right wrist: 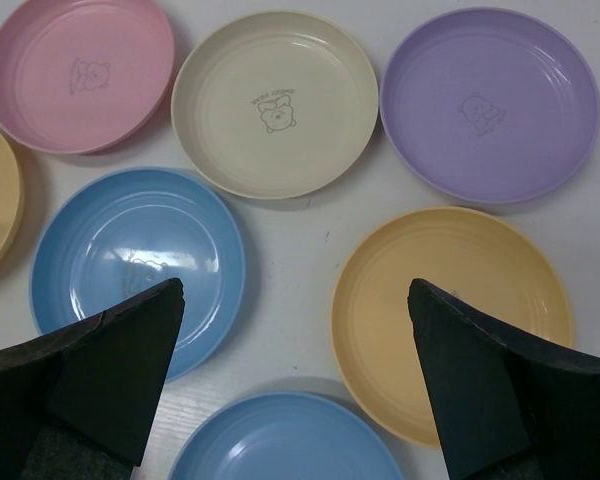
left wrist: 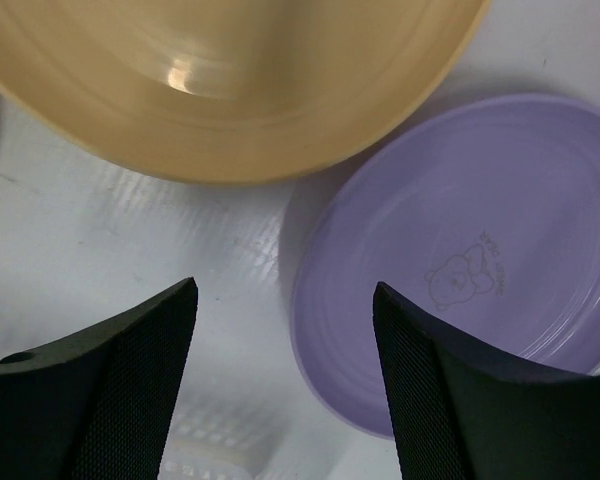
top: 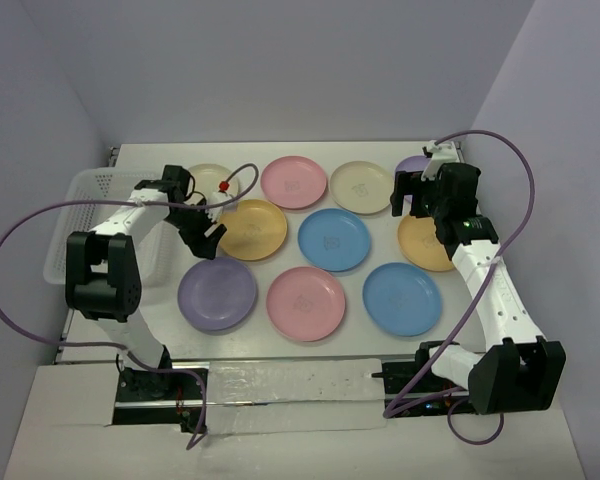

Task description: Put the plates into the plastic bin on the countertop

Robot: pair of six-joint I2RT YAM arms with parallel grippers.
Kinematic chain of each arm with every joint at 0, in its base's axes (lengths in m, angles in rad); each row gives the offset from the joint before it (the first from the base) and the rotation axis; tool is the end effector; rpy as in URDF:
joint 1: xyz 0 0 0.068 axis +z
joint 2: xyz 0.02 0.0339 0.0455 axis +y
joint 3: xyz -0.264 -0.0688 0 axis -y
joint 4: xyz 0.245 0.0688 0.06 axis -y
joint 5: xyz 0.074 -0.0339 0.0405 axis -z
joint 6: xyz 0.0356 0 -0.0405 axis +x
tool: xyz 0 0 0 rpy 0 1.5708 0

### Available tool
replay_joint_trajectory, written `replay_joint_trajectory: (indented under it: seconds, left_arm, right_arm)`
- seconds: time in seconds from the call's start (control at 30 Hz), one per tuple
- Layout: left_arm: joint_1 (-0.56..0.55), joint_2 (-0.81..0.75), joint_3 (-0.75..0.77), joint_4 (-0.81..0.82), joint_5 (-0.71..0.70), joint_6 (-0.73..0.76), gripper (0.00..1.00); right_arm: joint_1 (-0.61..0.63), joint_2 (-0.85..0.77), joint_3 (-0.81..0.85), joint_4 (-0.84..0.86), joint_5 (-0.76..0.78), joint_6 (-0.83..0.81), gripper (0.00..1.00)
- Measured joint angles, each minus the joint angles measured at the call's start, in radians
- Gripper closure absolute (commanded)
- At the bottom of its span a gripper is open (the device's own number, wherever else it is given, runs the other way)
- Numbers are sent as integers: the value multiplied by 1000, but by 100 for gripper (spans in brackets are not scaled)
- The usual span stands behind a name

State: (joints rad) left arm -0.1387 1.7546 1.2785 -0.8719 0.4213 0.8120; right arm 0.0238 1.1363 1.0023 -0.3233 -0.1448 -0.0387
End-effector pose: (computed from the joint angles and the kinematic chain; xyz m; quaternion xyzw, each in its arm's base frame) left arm 0.3318 -0.0610 0.2102 0.4654 0.8535 -0.1602 0.1712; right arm 0.2575 0.0113 0.3315 -0.0647 0.8451 0.0575 0.5275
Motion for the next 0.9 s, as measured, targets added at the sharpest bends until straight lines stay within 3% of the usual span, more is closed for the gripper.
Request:
replay_joint_trajectory:
  seconds: [0.43,0.67,0.9]
  left_arm:
    - [0,78,-52,-15,9,94,45]
    - [0,92,-87,-7,10,114,75]
    - [0,72,-108,0,18,113,95]
  right_arm:
    - [0,18,0,-3,-1,-4,0]
    - [0,24,13,-7,-3,-4,0]
    - [0,28,13,-9,-7,-4,0]
